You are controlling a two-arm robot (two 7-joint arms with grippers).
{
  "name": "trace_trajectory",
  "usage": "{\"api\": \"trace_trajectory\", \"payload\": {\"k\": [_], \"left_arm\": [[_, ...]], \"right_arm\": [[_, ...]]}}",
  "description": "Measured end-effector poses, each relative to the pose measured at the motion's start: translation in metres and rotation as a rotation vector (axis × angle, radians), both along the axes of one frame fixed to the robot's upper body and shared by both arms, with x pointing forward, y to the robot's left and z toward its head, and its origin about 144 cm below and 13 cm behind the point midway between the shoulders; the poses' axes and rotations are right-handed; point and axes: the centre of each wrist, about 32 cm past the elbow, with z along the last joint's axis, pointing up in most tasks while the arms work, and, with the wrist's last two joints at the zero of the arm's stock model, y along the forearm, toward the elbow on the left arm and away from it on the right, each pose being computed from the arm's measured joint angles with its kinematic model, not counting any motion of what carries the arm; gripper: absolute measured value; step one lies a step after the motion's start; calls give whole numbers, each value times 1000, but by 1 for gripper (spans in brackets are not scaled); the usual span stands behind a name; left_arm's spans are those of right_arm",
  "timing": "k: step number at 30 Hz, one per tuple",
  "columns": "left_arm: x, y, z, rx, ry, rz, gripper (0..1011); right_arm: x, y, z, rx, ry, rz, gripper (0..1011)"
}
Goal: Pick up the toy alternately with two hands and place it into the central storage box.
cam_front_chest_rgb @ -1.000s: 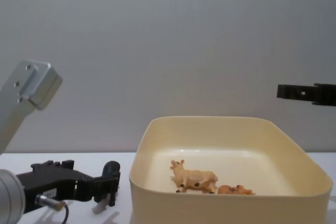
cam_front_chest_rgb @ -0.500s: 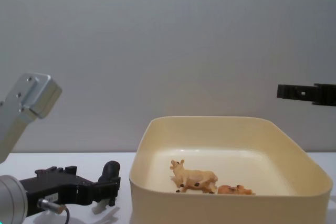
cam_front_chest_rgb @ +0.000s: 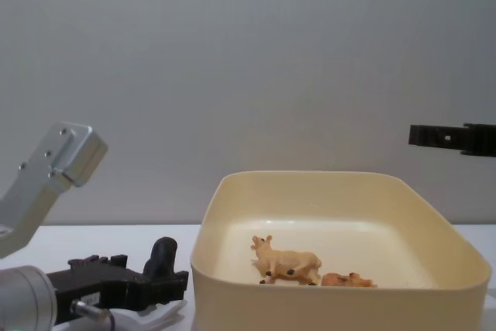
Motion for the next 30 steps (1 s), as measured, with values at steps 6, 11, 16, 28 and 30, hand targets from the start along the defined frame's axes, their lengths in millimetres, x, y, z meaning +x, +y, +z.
{"api": "trace_trajectory", "payload": {"k": [6, 11, 16, 28, 30], "left_arm": [[5, -1, -3, 0, 7, -5, 909], [7, -1, -4, -1, 11, -8, 791], [8, -1, -5, -1, 14, -11, 617], [10, -1, -6, -1, 16, -13, 341], [10, -1, -5, -1, 15, -13, 340]], "right_arm": [[0, 0, 0, 0, 0, 0, 1001], [0, 0, 0, 0, 0, 0, 1001], [0, 0, 0, 0, 0, 0, 1001], [0, 0, 0, 0, 0, 0, 1001], [0, 0, 0, 0, 0, 0, 1001]]}}
